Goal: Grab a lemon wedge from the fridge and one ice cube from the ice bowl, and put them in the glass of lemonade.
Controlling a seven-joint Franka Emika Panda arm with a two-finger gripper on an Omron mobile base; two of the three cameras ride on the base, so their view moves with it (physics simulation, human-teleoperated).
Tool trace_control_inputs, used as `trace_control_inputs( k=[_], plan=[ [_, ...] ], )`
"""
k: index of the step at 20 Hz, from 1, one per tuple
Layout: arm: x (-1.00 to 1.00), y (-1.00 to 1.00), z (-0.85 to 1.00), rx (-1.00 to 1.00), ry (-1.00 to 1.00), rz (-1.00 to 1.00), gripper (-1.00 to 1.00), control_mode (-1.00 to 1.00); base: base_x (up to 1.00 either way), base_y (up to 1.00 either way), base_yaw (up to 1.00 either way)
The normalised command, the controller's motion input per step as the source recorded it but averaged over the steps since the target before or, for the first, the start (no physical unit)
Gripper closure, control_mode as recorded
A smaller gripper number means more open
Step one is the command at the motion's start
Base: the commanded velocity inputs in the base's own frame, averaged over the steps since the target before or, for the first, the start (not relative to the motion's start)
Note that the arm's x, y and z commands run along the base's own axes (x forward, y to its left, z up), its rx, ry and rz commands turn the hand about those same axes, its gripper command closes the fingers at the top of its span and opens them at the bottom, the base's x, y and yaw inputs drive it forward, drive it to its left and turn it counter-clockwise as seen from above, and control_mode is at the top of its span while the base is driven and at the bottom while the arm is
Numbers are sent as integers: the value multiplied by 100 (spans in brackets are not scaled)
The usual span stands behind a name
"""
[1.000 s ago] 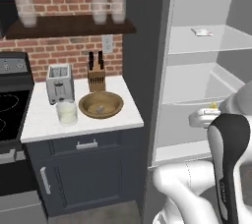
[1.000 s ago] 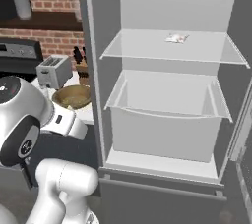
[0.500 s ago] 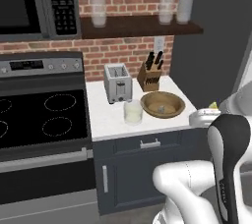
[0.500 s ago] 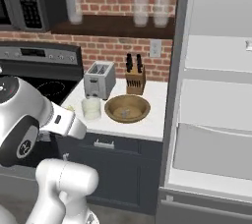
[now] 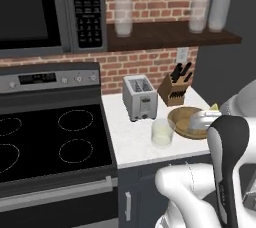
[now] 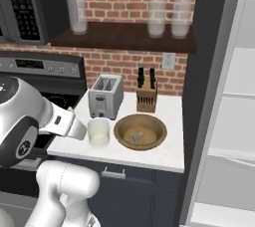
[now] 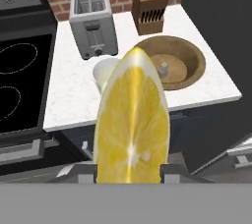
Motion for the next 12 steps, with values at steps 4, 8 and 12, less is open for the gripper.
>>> trace_control_inputs(
  k=[4, 8, 12],
  plan=[
    [0, 0, 0, 0, 0, 0, 100, 100, 40, -3, -9],
    [0, 0, 0, 0, 0, 0, 100, 100, 53, 2, -9],
    [0, 0, 0, 0, 0, 0, 100, 100, 52, 3, -10]
  ],
)
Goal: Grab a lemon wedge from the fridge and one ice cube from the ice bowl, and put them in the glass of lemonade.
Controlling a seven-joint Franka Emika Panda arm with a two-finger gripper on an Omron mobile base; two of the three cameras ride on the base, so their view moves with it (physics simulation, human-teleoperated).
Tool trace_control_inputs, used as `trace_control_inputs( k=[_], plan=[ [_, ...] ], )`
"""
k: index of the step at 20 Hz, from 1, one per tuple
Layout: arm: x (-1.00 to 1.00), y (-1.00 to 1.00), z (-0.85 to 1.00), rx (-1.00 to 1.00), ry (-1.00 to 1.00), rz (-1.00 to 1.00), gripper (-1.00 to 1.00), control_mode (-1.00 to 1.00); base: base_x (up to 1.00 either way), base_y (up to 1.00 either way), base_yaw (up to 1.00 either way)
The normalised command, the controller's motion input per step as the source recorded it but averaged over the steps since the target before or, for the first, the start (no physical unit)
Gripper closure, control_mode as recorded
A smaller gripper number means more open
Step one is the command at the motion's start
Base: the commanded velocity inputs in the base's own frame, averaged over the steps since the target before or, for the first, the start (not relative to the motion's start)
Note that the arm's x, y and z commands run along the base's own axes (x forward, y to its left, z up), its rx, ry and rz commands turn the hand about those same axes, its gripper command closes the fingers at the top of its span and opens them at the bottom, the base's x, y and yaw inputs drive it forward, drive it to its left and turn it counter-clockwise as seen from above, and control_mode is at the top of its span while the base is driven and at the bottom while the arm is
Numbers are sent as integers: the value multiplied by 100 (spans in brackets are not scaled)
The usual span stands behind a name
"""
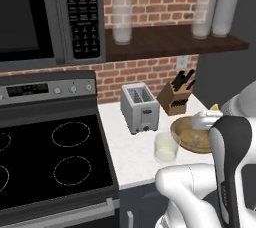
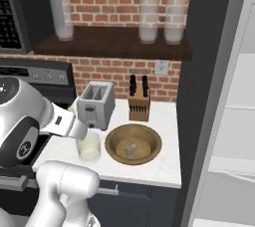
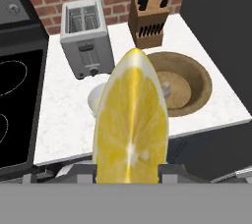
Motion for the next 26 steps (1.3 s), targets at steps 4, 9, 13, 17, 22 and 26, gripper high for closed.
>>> trace_control_inputs(
  k=[4, 9, 13, 17, 22, 26],
  plan=[
    [0, 0, 0, 0, 0, 0, 100, 100, 31, 0, -9],
    [9, 1, 0, 0, 1, -2, 100, -100, 0, 0, 0],
    [10, 0, 0, 0, 2, 0, 100, -100, 0, 0, 0],
    [11, 0, 0, 0, 0, 0, 100, -100, 0, 0, 0],
    [17, 5, -7, 0, 6, 0, 100, -100, 0, 0, 0],
    [8, 11, -39, -2, 12, 0, 100, -100, 0, 0, 0]
  ],
)
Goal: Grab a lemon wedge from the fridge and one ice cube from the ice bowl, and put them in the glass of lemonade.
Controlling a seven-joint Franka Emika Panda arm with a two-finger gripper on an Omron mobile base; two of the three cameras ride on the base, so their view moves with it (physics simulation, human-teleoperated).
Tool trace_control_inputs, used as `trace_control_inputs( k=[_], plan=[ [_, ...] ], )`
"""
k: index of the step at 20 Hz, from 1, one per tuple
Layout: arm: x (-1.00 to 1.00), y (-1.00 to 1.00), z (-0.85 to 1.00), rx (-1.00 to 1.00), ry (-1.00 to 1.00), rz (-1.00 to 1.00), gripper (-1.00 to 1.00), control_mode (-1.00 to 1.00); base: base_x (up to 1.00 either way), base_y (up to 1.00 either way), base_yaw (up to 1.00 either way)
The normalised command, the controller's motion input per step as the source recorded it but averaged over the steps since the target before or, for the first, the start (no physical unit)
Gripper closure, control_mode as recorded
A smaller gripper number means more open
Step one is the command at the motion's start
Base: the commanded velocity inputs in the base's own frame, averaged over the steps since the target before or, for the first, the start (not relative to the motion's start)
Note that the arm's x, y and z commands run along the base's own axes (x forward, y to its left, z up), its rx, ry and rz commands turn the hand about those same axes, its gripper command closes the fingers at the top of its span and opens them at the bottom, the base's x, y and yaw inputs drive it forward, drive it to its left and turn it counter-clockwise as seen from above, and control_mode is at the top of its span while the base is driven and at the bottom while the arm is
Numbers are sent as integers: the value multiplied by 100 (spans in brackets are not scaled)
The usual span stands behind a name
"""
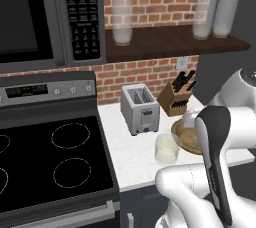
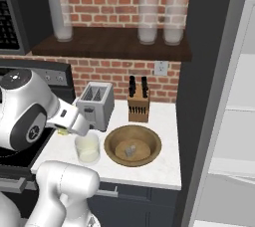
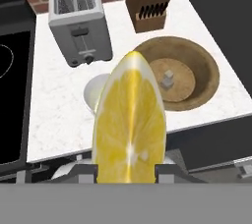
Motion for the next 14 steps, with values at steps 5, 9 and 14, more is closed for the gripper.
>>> trace_control_inputs(
  k=[5, 9, 14],
  plan=[
    [3, 8, -27, -2, 14, 0, 100, -100, 0, 0, 0],
    [0, 3, -8, -2, 9, 3, 100, -100, 0, 0, 0],
    [-9, 0, 0, -6, 0, 5, 100, -100, 0, 0, 0]
  ],
)
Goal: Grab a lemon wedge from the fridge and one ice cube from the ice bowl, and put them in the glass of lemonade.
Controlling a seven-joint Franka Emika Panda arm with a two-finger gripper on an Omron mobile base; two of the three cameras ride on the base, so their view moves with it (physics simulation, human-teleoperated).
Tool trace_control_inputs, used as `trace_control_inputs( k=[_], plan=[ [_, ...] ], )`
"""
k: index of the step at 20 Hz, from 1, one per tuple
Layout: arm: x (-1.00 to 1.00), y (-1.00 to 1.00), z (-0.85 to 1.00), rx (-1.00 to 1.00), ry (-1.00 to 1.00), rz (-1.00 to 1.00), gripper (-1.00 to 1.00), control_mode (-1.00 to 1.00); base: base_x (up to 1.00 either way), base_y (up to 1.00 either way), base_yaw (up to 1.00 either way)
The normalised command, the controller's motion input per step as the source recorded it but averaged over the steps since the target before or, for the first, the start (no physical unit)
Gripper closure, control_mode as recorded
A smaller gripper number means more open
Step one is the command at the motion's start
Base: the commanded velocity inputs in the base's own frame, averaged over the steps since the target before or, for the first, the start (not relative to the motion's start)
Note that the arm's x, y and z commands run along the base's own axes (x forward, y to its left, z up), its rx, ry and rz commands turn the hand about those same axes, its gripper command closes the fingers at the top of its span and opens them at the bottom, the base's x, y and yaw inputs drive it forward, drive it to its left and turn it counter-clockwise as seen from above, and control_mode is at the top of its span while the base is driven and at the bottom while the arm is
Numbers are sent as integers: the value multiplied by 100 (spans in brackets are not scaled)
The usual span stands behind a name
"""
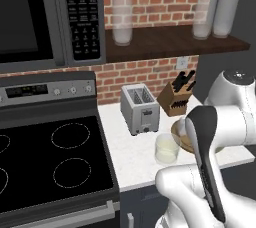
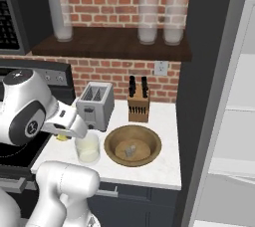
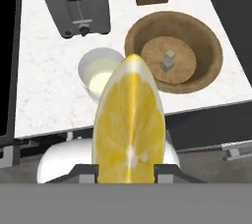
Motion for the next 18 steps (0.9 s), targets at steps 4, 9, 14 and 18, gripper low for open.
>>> trace_control_inputs(
  k=[4, 9, 14, 18],
  plan=[
    [-9, 0, 0, -19, 4, 29, 100, -100, 0, 0, 0],
    [-13, 0, 9, -36, 21, 47, 100, -100, 0, 0, 0],
    [-5, 0, 12, -43, 39, 58, 100, -100, 0, 0, 0],
    [0, 0, 7, -42, 44, 58, 100, -100, 0, 0, 0]
  ],
)
